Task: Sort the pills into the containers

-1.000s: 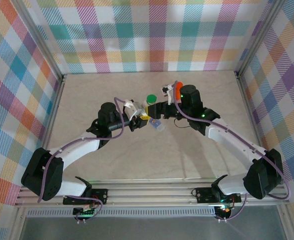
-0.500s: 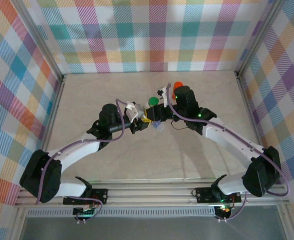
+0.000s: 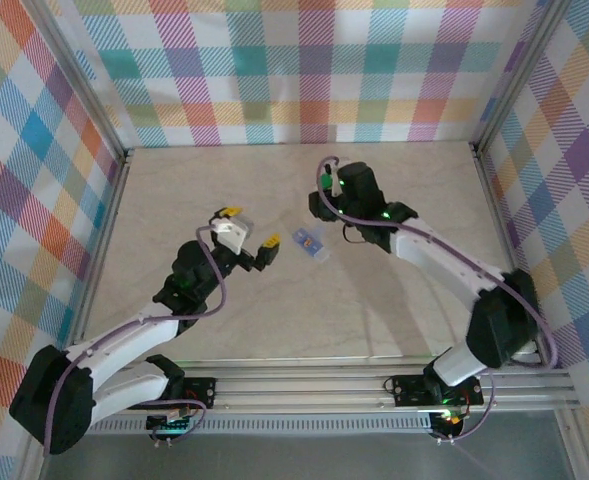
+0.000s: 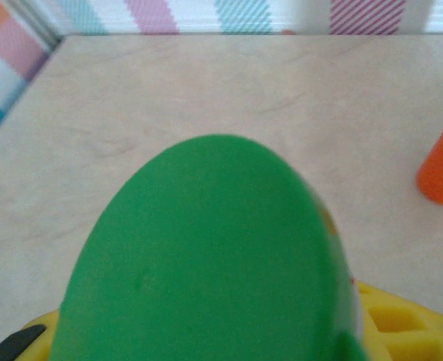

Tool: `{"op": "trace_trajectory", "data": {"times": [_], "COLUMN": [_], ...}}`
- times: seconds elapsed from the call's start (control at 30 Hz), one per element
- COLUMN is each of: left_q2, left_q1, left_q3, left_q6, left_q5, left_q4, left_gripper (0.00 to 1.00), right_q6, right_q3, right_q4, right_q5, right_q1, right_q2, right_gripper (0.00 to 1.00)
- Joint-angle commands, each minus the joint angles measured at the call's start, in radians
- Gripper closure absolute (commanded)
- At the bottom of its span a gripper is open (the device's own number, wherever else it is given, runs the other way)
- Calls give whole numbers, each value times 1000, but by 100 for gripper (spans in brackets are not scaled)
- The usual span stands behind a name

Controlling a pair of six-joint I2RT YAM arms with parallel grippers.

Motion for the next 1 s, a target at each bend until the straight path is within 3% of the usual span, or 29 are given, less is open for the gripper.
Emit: {"op": "trace_trajectory", "data": {"times": [0.0, 0.07, 0.17, 0.4, 0.63, 0.97], "left_q2": [-68, -66, -89, -36, 32, 136], "left_q1": [54, 123, 176, 188, 188, 187], "left_q3": [91, 146, 82, 135, 131, 194], "left_q6": [-342, -481, -616, -580, -618, -645], "left_q5": [-337, -317, -335, -254, -264, -204], "left_q4": [-181, -324, -297, -380, -341, -339], "left_gripper": [0, 0, 0, 0, 0, 0], "right_q6": [-60, -56, -52, -35, 29, 64], "right_q3": [87, 163, 282, 503, 576, 592], "right_q4": [68, 77, 73, 16, -3, -34], "right_q5": [102, 116, 117, 112, 64, -17], "right_q1": [-21, -35, -48, -50, -50, -49], "right_q2": [141, 243, 386, 630, 724, 745], "right_gripper": [64, 64, 65, 65, 63, 39]}}
